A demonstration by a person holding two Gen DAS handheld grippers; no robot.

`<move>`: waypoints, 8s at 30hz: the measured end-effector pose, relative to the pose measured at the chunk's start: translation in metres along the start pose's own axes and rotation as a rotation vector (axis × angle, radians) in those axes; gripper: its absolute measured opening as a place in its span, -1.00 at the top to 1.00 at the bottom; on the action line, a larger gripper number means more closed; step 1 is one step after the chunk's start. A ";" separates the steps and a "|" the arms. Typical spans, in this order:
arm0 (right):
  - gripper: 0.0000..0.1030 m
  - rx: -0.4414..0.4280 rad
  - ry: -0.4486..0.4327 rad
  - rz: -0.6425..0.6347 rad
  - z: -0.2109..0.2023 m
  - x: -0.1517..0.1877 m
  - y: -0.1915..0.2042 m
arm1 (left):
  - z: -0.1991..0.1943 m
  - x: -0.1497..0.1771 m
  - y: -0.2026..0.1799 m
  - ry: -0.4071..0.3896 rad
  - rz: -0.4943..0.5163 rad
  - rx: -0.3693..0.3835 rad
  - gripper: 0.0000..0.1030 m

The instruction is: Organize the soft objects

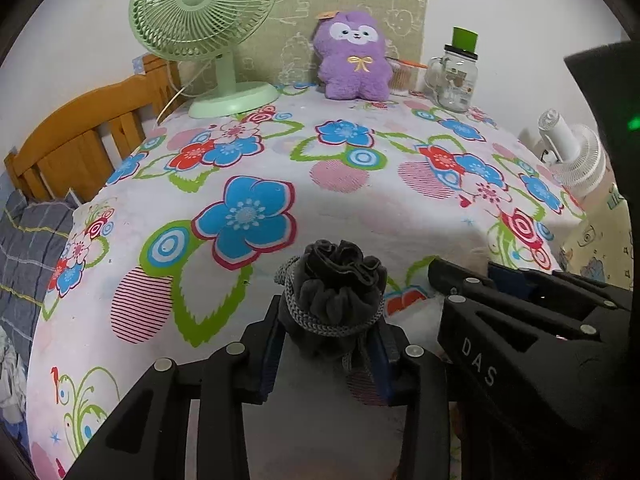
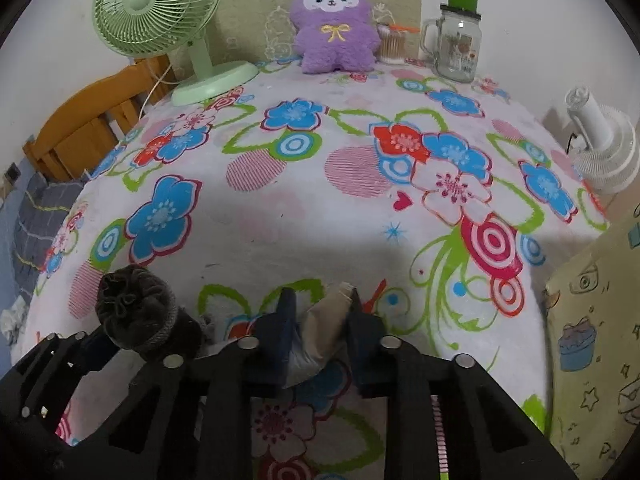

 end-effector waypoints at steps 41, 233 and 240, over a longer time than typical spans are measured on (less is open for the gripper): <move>0.66 -0.014 -0.229 -0.020 -0.154 0.003 -0.028 | -0.131 -0.014 -0.056 -0.209 0.047 0.015 0.29; -0.99 0.062 -0.577 0.015 -0.317 0.045 -0.057 | -0.257 -0.008 -0.018 -0.425 -0.048 -0.034 -0.99; -0.99 0.057 -0.575 0.013 -0.317 0.046 -0.055 | -0.257 -0.008 -0.018 -0.425 -0.048 -0.035 -0.99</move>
Point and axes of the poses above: each gripper's, at about its wrist camera, not at the fingertips, and z roughly the way its jaws point, y to its left, x to its underside, the point moved 5 cm from there along z, roughly the way its jaws point, and after that the axes turned 4 degrees about -x, right-handed, at the moved point
